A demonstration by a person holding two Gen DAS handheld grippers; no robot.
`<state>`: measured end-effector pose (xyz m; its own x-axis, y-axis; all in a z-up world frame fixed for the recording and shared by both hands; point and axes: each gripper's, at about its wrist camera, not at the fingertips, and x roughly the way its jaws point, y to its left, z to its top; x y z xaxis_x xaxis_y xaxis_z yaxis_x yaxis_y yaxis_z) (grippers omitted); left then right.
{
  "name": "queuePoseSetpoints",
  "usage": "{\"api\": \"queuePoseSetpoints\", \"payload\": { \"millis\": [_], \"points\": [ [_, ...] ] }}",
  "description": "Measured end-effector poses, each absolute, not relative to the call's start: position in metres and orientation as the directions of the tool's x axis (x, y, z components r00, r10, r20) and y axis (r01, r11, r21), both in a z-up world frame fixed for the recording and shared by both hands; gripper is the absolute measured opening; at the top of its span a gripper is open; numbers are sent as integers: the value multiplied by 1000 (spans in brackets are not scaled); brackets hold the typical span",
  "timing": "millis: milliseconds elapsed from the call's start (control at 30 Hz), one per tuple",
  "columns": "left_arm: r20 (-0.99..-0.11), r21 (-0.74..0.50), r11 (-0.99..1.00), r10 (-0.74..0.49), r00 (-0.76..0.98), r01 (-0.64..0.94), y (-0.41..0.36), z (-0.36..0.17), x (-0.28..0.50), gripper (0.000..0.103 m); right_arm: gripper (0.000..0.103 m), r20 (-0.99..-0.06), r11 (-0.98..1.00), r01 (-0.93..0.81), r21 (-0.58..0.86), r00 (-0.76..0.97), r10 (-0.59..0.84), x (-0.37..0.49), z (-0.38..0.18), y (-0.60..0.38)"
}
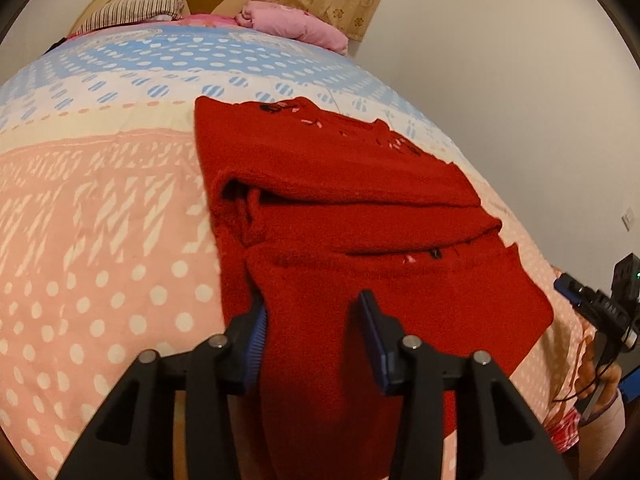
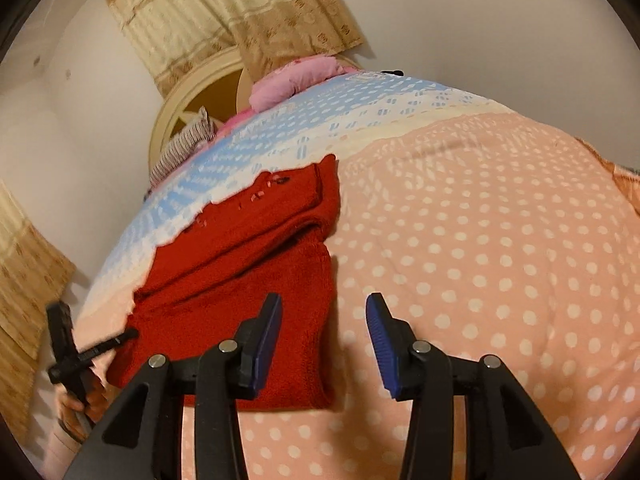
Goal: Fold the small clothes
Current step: 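Grasp the hem with the right tool while the left tool holds it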
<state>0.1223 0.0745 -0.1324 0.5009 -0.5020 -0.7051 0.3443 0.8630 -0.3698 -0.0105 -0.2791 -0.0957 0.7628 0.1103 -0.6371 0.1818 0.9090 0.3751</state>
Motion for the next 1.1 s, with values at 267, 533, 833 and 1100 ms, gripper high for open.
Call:
{"api": "queuePoseSetpoints", "payload": {
  "millis": [267,533,833,1100],
  "points": [
    [-699,-372,865,-500,510,338,71,-134,122,46,45,-702,972,106,208,708,73,40,-101,-247],
    [-696,-319,883,-465,547,344,67,-136,120,16,20,-750,991,119,66,661,-30,74,-132,-233],
    [-629,-398,851,-525,574,343,80,-115,104,10,7,-666,989,146,13,739,-101,42,-93,-216],
    [-604,-442,837,-543,583,322,82,-104,112,10,7,-616,991,134,27,782,-89,37,-62,-206]
  ]
}}
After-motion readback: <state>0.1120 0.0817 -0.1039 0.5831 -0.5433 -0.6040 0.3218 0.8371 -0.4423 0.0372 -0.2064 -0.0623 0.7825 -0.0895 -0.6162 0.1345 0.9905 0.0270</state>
